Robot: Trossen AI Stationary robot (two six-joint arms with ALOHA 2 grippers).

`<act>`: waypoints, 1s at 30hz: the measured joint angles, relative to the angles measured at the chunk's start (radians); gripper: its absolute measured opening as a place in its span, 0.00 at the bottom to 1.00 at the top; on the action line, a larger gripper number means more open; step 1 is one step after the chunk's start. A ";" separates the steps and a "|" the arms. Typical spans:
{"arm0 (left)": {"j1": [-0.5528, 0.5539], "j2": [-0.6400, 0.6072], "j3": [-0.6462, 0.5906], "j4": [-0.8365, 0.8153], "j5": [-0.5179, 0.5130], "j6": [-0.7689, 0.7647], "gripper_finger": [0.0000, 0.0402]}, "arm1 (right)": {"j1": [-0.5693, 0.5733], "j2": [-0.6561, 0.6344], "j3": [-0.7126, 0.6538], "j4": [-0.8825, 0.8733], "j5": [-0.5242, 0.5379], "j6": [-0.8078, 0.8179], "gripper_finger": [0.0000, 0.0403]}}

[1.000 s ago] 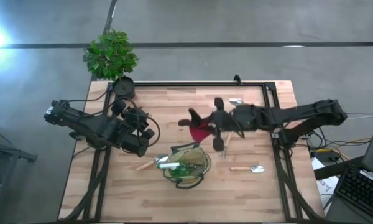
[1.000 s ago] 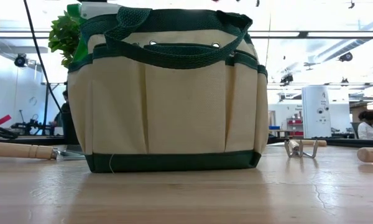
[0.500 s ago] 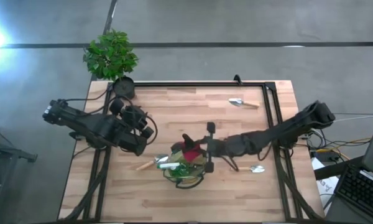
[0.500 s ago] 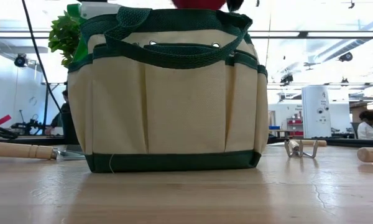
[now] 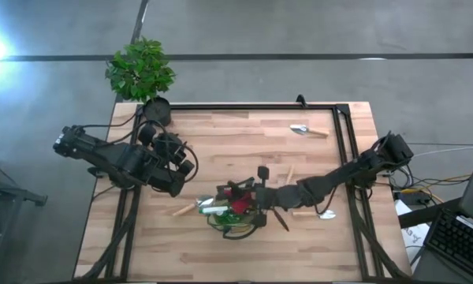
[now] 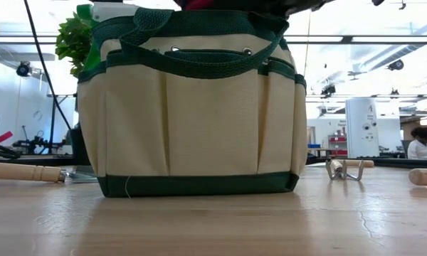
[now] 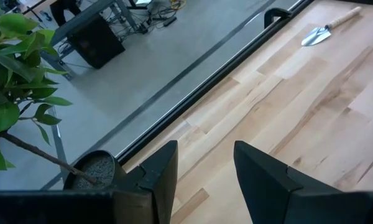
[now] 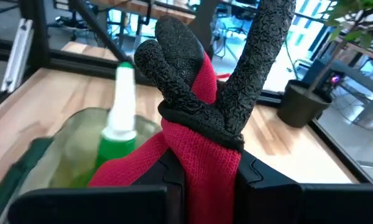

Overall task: Pick & Place Garden tools in Gardening bag
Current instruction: Put the gloves into the gardening bag

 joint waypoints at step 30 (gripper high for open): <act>0.000 0.001 0.000 0.000 0.020 0.022 0.40 | 0.047 0.044 -0.005 -0.165 0.052 0.222 0.39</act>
